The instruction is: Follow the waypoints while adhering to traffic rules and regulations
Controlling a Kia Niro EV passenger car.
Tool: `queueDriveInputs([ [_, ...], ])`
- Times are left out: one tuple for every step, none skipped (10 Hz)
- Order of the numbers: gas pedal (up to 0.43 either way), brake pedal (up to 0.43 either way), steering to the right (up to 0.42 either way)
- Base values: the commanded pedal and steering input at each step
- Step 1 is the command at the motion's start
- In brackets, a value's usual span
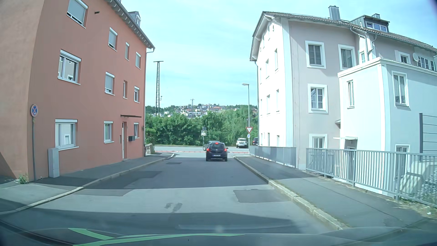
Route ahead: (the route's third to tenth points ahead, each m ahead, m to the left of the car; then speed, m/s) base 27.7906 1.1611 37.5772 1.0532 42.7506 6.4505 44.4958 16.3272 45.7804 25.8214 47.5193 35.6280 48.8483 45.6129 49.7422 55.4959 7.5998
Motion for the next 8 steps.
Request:
queueDriveInputs([
  [0.0, 0.012, -0.002],
  [0.0, 0.012, -0.002],
  [0.0, 0.012, -0.002],
  [0.0, 0.012, -0.002],
  [0.0, 0.012, -0.002],
  [0.0, 0.018, -0.002],
  [0.0, 0.024, -0.002],
  [0.0, 0.03, -0.002],
])
